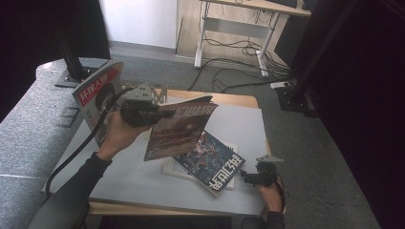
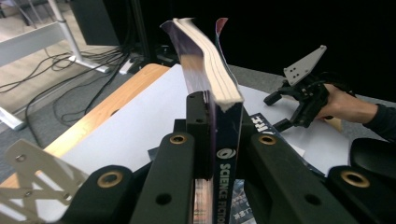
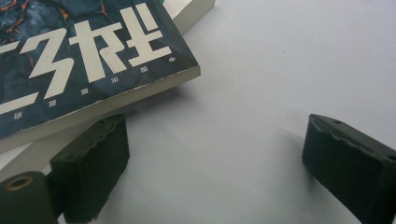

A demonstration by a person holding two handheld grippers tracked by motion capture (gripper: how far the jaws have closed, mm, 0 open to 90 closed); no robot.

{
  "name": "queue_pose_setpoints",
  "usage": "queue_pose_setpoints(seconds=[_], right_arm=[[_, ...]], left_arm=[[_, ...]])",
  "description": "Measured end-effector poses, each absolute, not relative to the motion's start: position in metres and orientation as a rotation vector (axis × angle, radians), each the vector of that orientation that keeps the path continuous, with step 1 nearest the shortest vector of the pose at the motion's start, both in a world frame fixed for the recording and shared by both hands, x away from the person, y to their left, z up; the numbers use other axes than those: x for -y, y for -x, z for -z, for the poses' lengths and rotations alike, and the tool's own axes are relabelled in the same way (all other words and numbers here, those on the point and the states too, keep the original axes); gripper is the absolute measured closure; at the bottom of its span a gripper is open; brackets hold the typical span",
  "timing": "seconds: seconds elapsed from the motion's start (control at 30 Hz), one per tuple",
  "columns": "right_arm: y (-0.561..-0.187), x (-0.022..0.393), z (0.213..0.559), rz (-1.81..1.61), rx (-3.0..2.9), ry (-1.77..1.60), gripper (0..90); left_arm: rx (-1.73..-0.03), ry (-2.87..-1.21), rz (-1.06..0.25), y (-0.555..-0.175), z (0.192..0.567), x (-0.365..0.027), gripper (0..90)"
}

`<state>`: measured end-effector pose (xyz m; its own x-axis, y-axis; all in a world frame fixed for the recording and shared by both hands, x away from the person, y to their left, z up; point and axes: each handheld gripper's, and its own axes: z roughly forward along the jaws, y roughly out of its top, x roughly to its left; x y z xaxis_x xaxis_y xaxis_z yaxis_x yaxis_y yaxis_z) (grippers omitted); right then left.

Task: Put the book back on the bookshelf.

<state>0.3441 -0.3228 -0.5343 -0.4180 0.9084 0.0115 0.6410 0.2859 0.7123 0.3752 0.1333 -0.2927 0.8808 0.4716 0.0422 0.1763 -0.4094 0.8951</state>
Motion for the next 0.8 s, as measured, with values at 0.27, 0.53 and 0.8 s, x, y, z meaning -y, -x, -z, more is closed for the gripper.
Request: queue_pose_setpoints(seconds=[0.27,0.53,0.8], right_arm=[[-0.344,0.320,0.537,-0.924,-2.160,-1.390,1.0],[-0.344,0.320,0.537,-0.925,-2.158,-1.390,0.9],[-0.344,0.320,0.537,-0.926,-2.156,-1.389,0.9]], left_arm=[[-0.505,-1.971,-0.388,-0.372,0.287,-0.148,84.1],[-0.550,-1.952,-0.416,-0.371,0.282,-0.165,84.0],[-0.591,-1.930,-0.442,-0.369,0.277,-0.184,84.1]])
